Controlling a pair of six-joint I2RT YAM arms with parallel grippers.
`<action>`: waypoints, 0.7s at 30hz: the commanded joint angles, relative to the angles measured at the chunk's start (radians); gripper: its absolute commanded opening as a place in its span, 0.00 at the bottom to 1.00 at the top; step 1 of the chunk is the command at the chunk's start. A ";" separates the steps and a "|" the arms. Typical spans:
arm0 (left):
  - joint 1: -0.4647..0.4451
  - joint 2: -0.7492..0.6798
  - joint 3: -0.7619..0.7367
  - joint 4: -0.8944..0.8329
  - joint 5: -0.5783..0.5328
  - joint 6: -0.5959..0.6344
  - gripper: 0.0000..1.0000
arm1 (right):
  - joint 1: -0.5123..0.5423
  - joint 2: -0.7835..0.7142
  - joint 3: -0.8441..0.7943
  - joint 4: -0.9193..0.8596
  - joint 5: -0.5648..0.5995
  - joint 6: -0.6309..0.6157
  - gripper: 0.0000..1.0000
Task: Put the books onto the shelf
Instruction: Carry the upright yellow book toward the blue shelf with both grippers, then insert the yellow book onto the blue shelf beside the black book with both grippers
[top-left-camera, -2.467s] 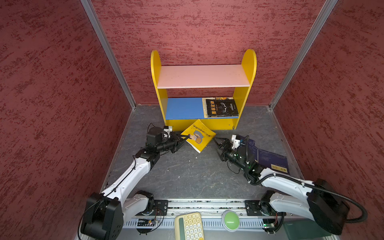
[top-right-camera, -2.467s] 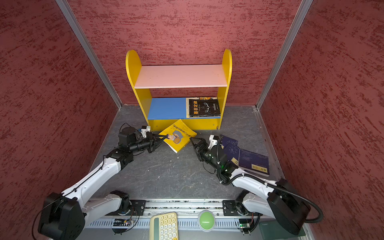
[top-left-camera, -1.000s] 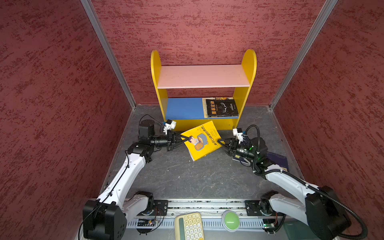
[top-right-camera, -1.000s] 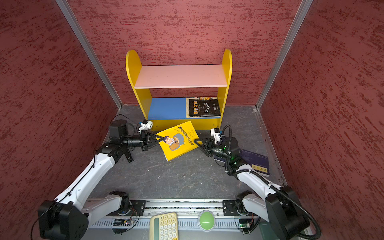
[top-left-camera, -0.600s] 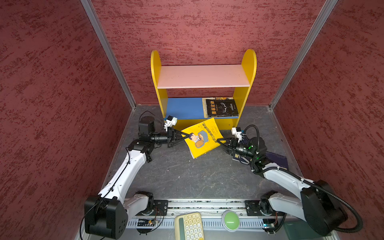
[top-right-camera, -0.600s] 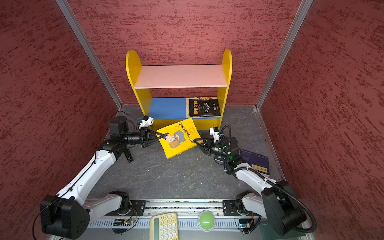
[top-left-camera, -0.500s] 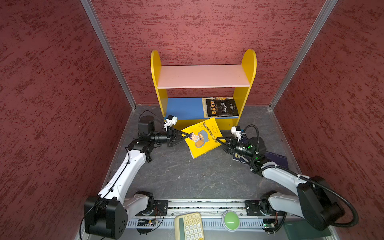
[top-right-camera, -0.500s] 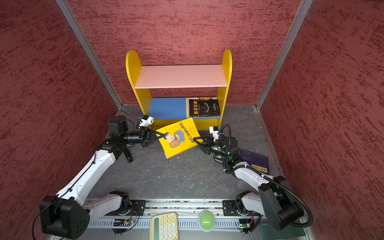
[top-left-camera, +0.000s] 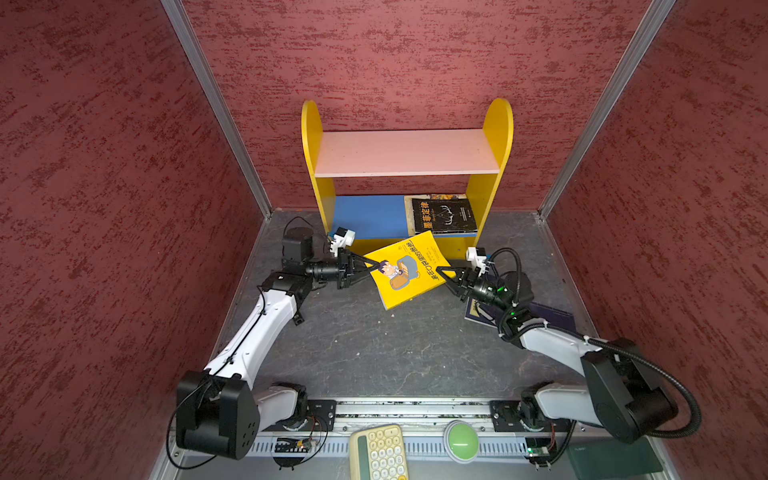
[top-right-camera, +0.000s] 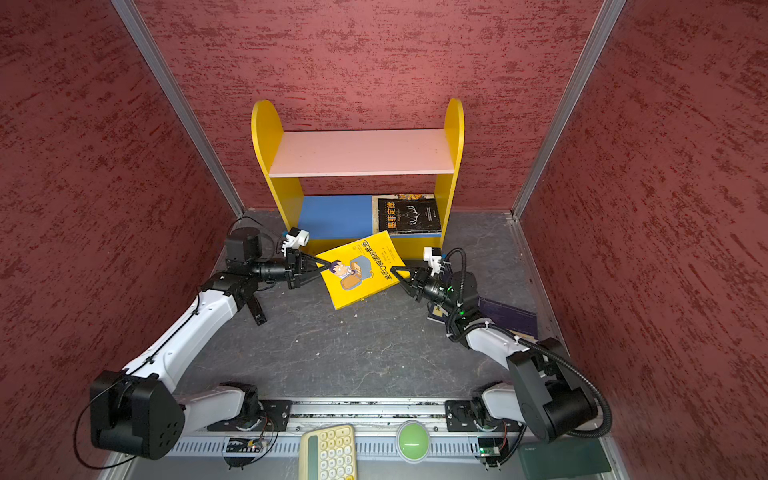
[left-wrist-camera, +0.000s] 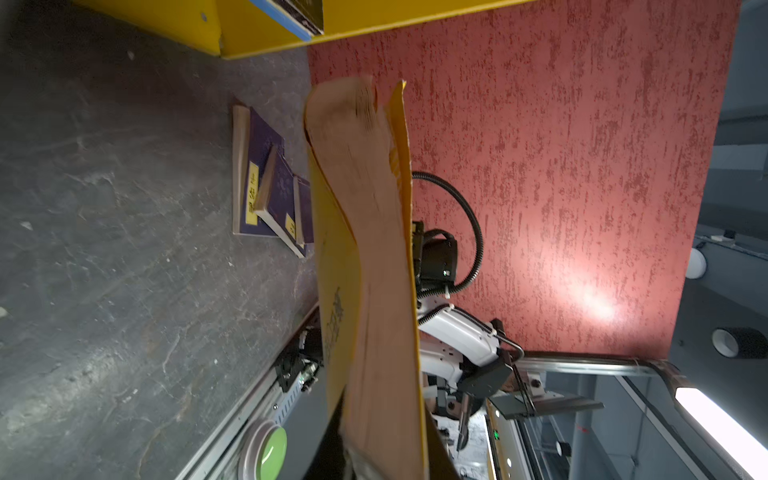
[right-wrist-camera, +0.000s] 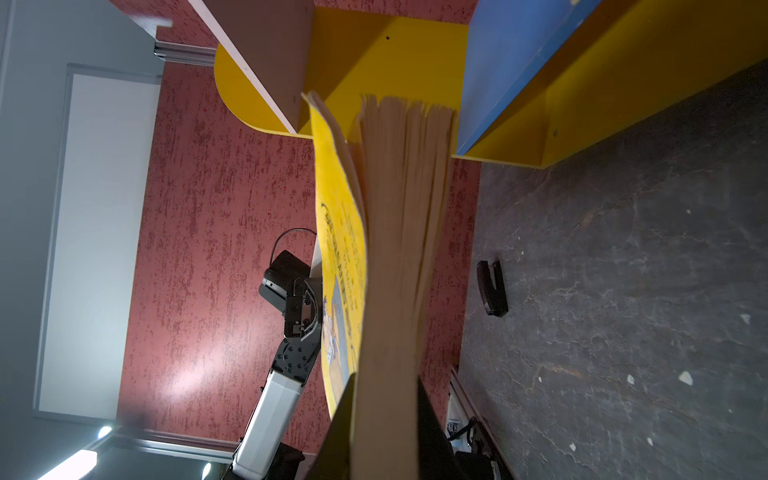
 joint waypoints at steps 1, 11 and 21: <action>-0.004 0.010 0.050 0.120 -0.162 -0.071 0.37 | -0.014 -0.043 0.048 0.030 0.018 -0.017 0.14; -0.047 0.002 0.026 0.136 -0.457 -0.121 0.87 | -0.163 0.005 0.144 0.080 0.021 0.026 0.12; -0.269 0.057 -0.026 0.243 -0.645 -0.196 0.91 | -0.247 0.083 0.242 0.104 0.017 0.026 0.13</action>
